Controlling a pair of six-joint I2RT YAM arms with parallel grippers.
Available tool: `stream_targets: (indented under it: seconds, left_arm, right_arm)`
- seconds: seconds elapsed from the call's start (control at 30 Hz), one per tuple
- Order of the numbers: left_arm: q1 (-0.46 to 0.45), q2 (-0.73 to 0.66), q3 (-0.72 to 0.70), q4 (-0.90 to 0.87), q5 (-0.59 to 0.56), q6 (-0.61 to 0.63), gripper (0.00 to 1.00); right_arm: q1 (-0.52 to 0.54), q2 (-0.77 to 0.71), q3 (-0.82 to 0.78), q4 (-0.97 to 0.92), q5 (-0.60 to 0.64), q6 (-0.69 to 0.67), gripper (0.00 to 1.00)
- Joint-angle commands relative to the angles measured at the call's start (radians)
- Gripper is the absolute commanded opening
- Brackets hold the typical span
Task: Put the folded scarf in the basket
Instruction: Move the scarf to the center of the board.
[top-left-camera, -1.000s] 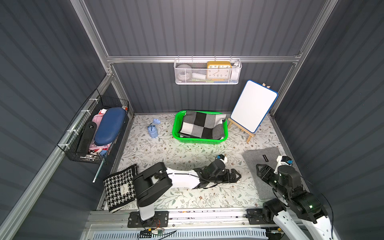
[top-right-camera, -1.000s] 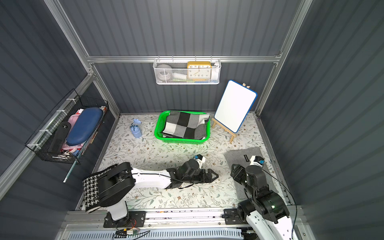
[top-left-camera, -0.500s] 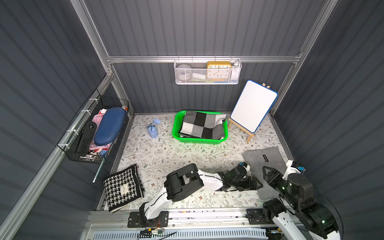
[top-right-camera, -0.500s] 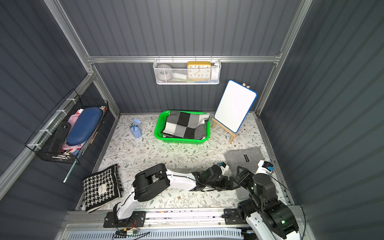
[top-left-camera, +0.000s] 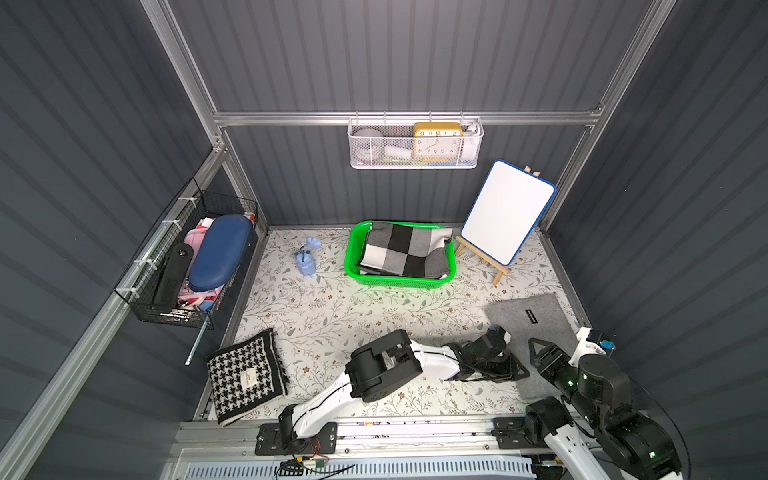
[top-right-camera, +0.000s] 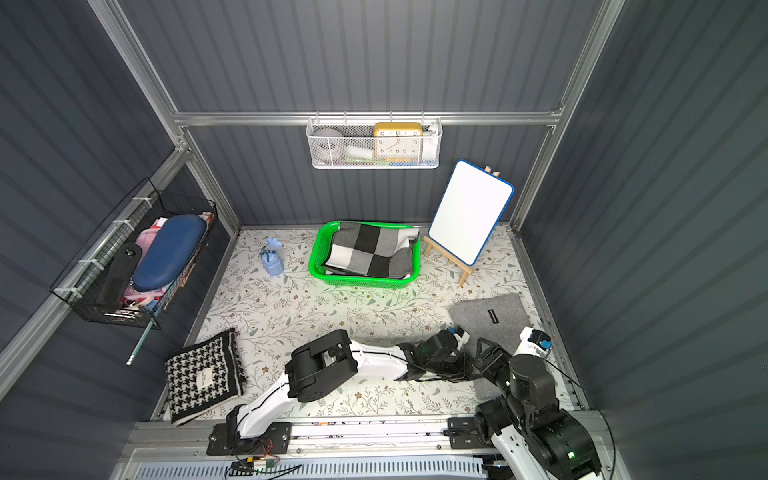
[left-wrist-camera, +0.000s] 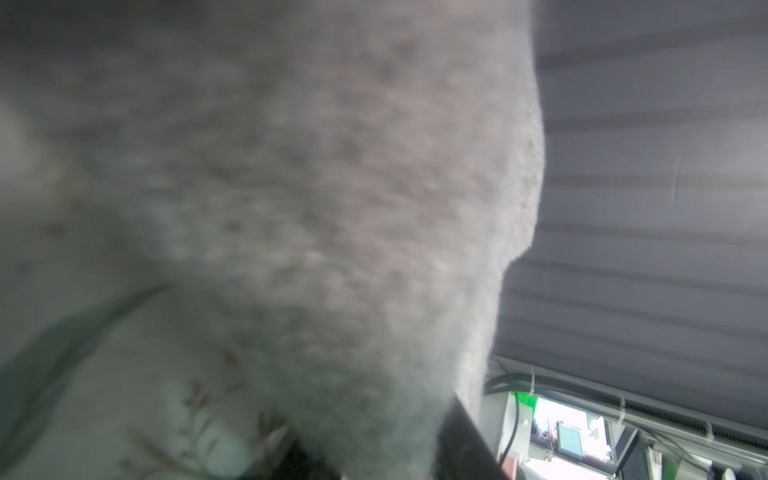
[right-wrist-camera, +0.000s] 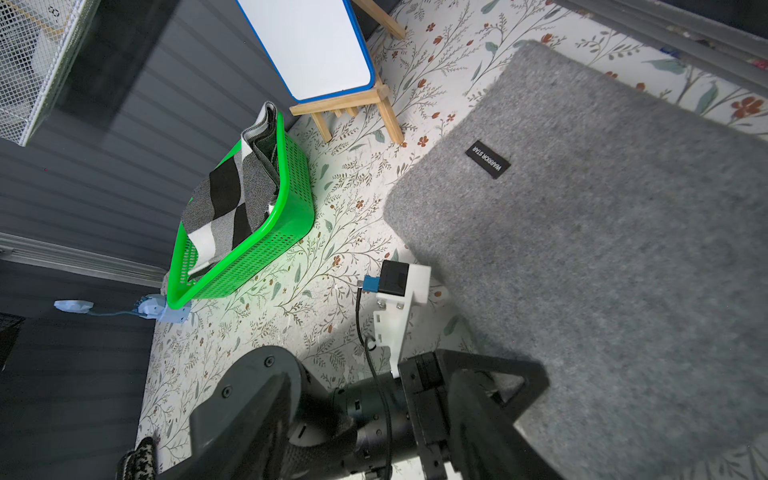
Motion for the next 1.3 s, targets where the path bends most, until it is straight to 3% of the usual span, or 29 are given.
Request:
stream_targets:
  seconds: [0.0, 0.1, 0.27, 0.37, 0.5, 0.63, 0.67, 0.7, 0.73, 0.8, 0.9, 1.03, 1.13, 1.27]
  left_arm:
    - [-0.003, 0.002, 0.003, -0.064, 0.010, 0.027, 0.13]
    - [-0.003, -0.055, -0.044, -0.083, -0.024, 0.059, 0.01]
    - [-0.002, -0.215, -0.194, -0.147, -0.082, 0.159, 0.01]
    - [-0.001, -0.366, -0.354, -0.219, -0.155, 0.188, 0.04]
    - [0.034, -0.616, -0.619, -0.268, -0.240, 0.189, 0.17]
    - [0.111, -0.885, -0.847, -0.408, -0.359, 0.171, 0.39]
    - [0.142, -0.971, -0.900, -0.446, -0.381, 0.153, 0.58]
    - [0.171, -1.057, -0.958, -0.471, -0.401, 0.133, 0.83]
    - [0.186, -1.133, -1.002, -0.486, -0.415, 0.118, 0.95]
    - [0.192, -1.297, -1.080, -0.512, -0.463, 0.075, 0.99]
    - [0.192, -1.454, -1.168, -0.471, -0.436, 0.008, 0.99]
    - [0.190, -1.473, -1.235, -0.333, -0.343, -0.002, 0.99]
    - [0.171, -1.371, -1.195, -0.266, -0.268, 0.011, 0.99]
    - [0.070, -1.195, -1.073, -0.250, -0.307, 0.028, 0.99]
  right_arm:
    - [0.004, -0.010, 0.009, -0.016, 0.018, -0.003, 0.65]
    - [0.004, -0.005, 0.001, -0.004, 0.008, -0.007, 0.65]
    - [0.005, 0.025, -0.018, 0.029, -0.017, -0.023, 0.65]
    - [0.004, 0.070, -0.049, 0.072, -0.064, -0.026, 0.65]
    - [0.004, 0.154, -0.136, 0.182, -0.155, -0.025, 0.64]
    - [0.004, 0.250, -0.193, 0.280, -0.210, -0.001, 0.64]
    - [0.004, 0.274, -0.201, 0.301, -0.223, 0.004, 0.64]
    - [0.005, 0.297, -0.207, 0.321, -0.232, 0.008, 0.64]
    - [0.005, 0.317, -0.211, 0.336, -0.239, 0.011, 0.64]
    - [0.005, 0.365, -0.218, 0.367, -0.251, 0.013, 0.63]
    - [0.008, 0.428, -0.206, 0.378, -0.267, -0.009, 0.63]
    - [0.008, 0.467, -0.198, 0.363, -0.259, -0.021, 0.63]
    - [0.008, 0.459, -0.213, 0.362, -0.261, -0.015, 0.63]
    - [0.008, 0.424, -0.246, 0.361, -0.253, 0.007, 0.63]
